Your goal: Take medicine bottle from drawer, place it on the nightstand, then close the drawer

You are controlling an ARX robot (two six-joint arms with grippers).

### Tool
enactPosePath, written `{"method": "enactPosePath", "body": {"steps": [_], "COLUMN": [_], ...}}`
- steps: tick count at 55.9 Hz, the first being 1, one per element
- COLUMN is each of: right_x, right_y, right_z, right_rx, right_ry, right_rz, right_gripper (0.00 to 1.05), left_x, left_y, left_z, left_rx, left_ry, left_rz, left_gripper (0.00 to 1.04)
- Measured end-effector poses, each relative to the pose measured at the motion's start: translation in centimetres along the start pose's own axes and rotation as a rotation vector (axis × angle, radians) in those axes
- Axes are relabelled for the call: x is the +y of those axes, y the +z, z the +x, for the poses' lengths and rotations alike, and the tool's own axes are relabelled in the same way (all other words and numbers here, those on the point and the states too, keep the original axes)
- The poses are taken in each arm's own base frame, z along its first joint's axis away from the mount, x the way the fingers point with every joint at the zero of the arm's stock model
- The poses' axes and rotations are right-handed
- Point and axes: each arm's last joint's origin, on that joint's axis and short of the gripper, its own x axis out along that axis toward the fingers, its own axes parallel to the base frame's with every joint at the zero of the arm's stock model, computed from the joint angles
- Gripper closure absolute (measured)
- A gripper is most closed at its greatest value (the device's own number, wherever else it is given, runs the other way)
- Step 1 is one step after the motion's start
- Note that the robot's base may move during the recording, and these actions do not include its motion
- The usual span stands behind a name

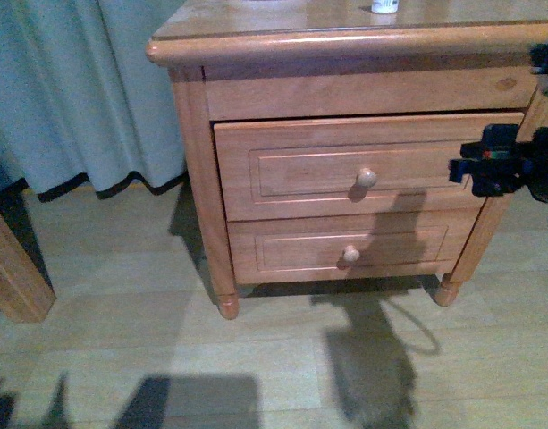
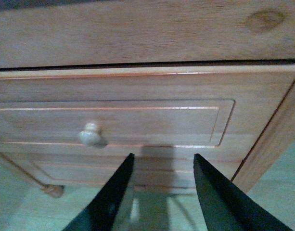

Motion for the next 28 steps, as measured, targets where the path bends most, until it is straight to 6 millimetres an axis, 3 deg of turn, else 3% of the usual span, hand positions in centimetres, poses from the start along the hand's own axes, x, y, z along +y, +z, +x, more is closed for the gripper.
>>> {"method": "enactPosePath", "body": {"steps": [4, 11, 16, 18, 22, 24, 28], "right_x": [0.0, -1.2, -3.8, -4.5, -5.3, -5.3, -4.8], "right_y": [0.2, 0.3, -1.1, -1.3, -0.3, 0.0, 0.0], "right_z": [-3.0, -10.0, -18.9, -21.0, -23.7, -24.0, -24.2], "right_rx": [0.001, 0.009, 0.036, 0.01, -0.124, -0.159, -0.25], "right_ry": [0.012, 0.007, -0.023, -0.041, -0.119, -0.113, -0.08], "right_rz": [0.064, 0.17, 0.268, 0.293, 0.269, 0.243, 0.067], "right_gripper": [0.54, 0.34, 0.11, 0.05, 0.07, 0.08, 0.2], "left_x": [0.0, 0.0, 0.0, 0.0, 0.0, 0.0, 0.0], "left_y": [0.0, 0.0, 0.0, 0.0, 0.0, 0.0, 0.0], "left_z": [0.0, 0.0, 0.0, 0.0, 0.0, 0.0, 0.0], "left_rx": [0.0, 0.0, 0.0, 0.0, 0.0, 0.0, 0.0], "left_ry": [0.0, 0.0, 0.0, 0.0, 0.0, 0.0, 0.0], "left_rz": [0.0, 0.0, 0.0, 0.0, 0.0, 0.0, 0.0], "left_gripper": [0.06, 0.06, 0.06, 0.06, 0.06, 0.06, 0.06]}}
